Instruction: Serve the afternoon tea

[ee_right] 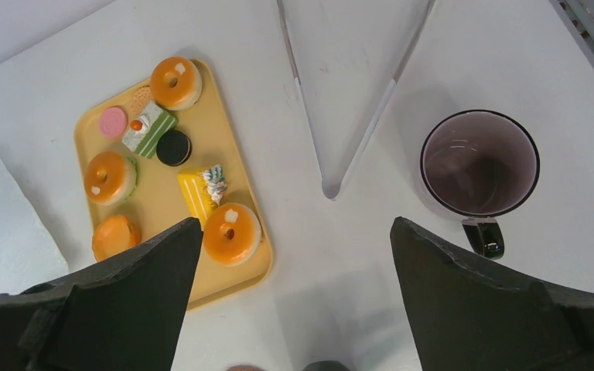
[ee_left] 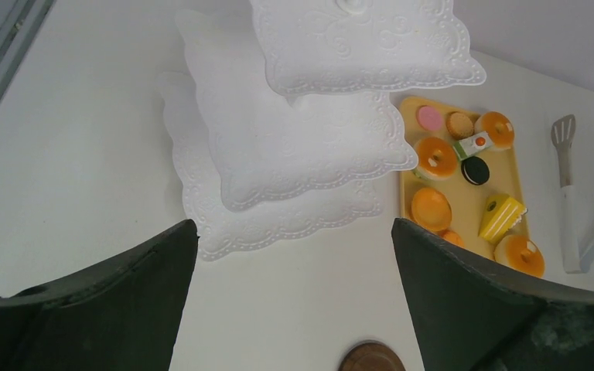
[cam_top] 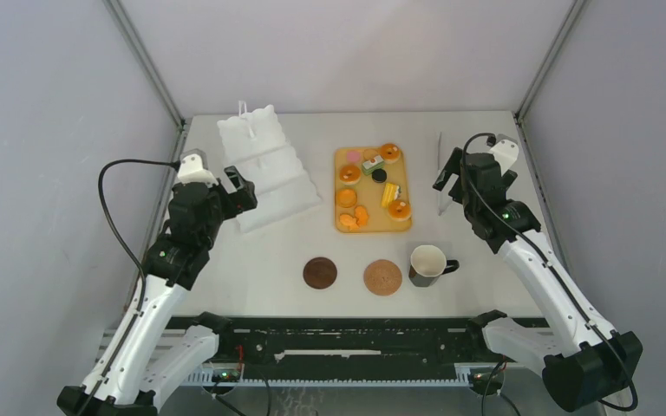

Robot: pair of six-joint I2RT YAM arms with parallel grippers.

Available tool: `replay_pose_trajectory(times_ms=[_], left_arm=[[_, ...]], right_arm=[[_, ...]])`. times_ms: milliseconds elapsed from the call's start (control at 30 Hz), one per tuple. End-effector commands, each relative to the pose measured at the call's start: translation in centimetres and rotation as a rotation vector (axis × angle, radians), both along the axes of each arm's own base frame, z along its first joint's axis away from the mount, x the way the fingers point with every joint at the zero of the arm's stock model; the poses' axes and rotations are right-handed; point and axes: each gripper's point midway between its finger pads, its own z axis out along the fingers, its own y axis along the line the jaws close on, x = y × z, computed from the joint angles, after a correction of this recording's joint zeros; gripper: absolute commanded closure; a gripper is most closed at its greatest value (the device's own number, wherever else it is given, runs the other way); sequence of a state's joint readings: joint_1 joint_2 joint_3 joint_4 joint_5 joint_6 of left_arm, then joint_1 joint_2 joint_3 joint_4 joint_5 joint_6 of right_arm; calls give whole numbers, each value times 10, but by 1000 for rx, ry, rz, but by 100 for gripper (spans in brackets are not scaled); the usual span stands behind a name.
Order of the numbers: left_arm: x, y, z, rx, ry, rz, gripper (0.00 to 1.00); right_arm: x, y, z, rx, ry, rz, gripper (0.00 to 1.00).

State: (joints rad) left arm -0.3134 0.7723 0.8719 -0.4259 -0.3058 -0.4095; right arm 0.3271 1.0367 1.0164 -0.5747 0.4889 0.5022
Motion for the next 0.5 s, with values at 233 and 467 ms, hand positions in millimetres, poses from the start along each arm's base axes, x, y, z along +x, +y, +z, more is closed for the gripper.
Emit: replay_pose_trajectory(times_ms=[233,467], left_arm=[[4,-1,26,-10,-92,-11,0],[4,-11,18,24,-61,-87,0]], right_arm=[[5,0,5,15,-31,-21,1],[7,0,-1,18,-11,-27,1]])
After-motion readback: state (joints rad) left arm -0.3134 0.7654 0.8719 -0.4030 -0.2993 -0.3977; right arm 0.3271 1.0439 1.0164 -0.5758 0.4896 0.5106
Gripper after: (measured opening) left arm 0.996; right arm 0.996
